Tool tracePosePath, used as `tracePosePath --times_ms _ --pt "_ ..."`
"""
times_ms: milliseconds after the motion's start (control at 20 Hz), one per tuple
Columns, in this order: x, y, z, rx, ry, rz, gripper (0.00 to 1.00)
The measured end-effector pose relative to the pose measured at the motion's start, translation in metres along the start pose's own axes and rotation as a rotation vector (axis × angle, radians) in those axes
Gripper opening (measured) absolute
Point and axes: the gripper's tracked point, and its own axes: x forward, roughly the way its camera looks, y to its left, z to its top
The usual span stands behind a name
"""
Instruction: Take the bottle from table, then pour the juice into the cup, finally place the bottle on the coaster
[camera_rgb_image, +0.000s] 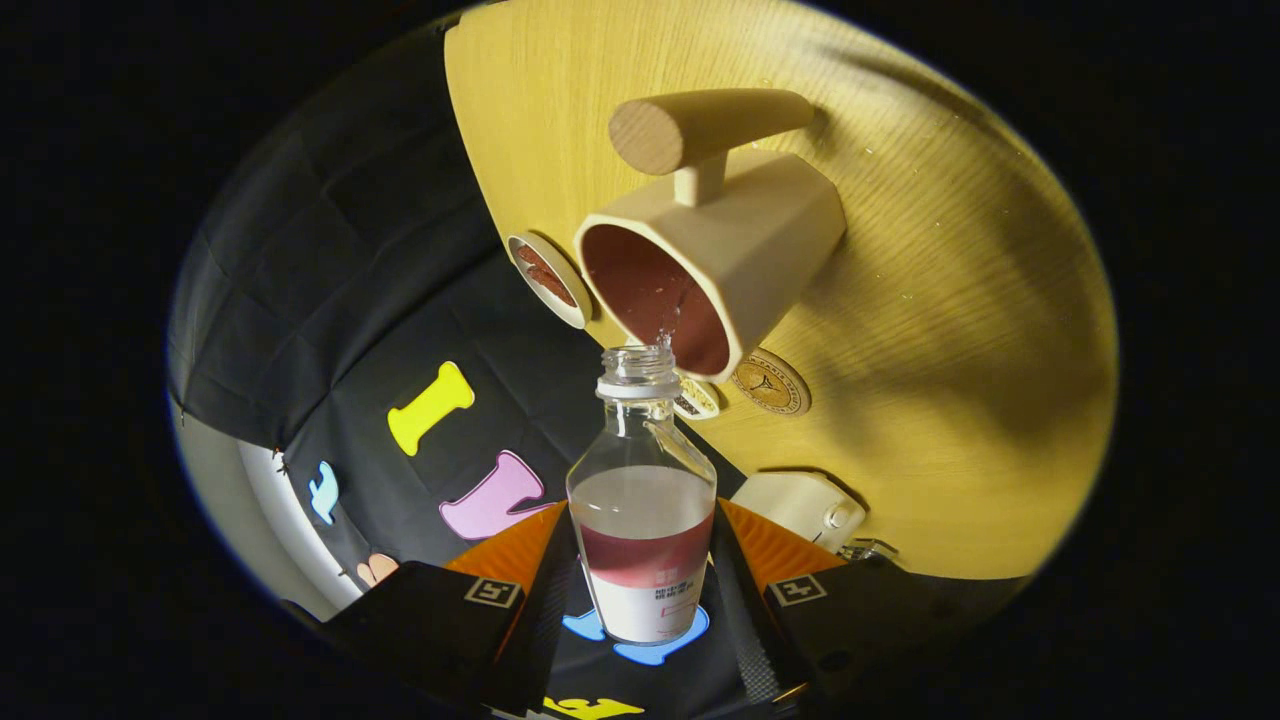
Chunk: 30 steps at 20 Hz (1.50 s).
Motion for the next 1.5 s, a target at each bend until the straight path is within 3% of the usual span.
tracePosePath --times_ms 750,1300,1500 --pt "0.007 0.020 0.017 0.263 -0.074 0.022 0.75" --pt "0.012 0.013 0.011 0.244 -0.095 -0.015 0.75" --pt "0.012 0.010 0.008 0.163 -0.106 -0.005 0.75"
